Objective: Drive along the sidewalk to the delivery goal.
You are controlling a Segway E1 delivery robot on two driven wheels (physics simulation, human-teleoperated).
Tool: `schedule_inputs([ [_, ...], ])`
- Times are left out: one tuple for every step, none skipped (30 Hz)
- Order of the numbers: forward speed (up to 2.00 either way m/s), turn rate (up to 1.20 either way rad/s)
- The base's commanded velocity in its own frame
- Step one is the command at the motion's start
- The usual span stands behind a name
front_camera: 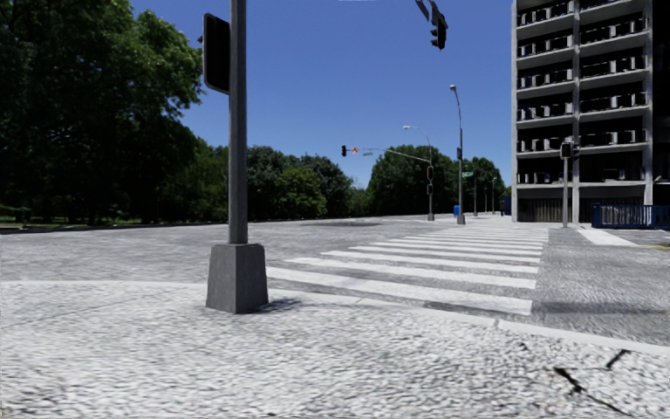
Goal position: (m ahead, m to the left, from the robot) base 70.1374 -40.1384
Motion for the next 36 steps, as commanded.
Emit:
schedule_inputs([
  [1.88, -0.67],
  [1.92, -0.67],
  [1.92, -0.67],
  [2.0, -0.6],
  [2.0, -0.51],
  [2.0, -0.47],
  [2.0, -0.47],
  [2.0, -0.44],
  [2.0, -0.35],
  [2.0, -0.28],
  [2.0, -0.28],
  [2.0, -0.08],
  [2.0, 0.0],
  [2.0, 0.0],
  [2.0, 0.0],
  [2.0, 0.0],
  [2.0, 0.0],
  [2.0, 0.0],
  [2.0, -0.01],
  [2.0, -0.01],
  [2.0, -0.24],
  [2.0, -0.39],
  [2.0, -0.45],
  [2.0, -0.45],
  [2.0, -0.47],
  [2.0, -0.47],
  [2.0, -0.47],
  [2.0, -0.47],
  [2.0, -0.47],
  [2.0, -0.47],
  [2.0, -0.47],
  [2.0, -0.47],
  [2.0, -0.47],
  [2.0, -0.47],
  [2.0, -0.47],
  [2.0, -0.47],
])
